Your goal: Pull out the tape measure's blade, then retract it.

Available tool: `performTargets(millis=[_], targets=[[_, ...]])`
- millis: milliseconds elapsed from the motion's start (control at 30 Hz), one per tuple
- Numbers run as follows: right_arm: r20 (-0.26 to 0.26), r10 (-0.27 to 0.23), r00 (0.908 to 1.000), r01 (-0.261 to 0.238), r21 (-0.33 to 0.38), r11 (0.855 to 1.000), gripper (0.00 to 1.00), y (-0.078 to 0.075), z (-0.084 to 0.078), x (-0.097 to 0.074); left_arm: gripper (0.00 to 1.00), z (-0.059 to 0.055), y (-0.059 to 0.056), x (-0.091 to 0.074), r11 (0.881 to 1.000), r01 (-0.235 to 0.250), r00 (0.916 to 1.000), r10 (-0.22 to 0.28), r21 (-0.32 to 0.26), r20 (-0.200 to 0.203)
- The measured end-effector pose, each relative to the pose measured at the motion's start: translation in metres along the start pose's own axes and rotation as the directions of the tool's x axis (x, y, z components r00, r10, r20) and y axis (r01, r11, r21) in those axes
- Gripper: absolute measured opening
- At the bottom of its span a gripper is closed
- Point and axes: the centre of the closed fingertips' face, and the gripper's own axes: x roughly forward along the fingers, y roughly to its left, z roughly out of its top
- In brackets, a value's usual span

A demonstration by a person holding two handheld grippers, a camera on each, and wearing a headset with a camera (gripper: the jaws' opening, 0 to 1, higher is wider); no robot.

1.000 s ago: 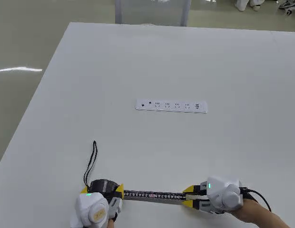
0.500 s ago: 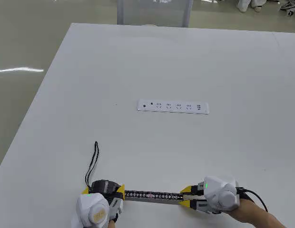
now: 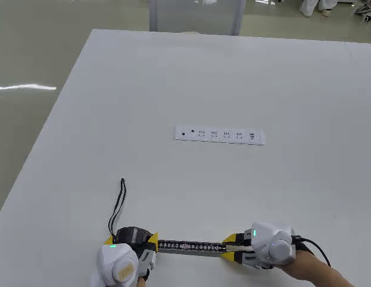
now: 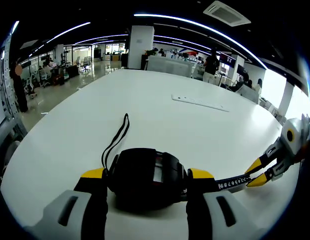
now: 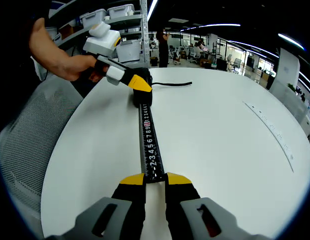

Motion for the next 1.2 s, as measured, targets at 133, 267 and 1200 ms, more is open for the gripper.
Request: performTargets(millis=[133,267,1200], targets=[[0.004,0.003,1.0000,-0.003,-0.001,1.000,0.13,0.000,0.005,0.005,0.61,0.001,0.000,-0.001,1.000,0.002,1.0000,-0.002,-0.002,0.000],[0.006,0.006,1.0000,-0.006,0.000,1.000,0.13,0.001,0.008,0.009,0.61,0.000,0.000,0.000,1.000,0.003,1.0000,-0.003,-0.001,-0.001],[0.031,0.032,0.9990,-0.032,-0.013,0.999,0.13,0.006,0.032,0.038,0.61,0.000,0.000,-0.001,1.000,0.013,0.9999,-0.013,-0.003,-0.007]])
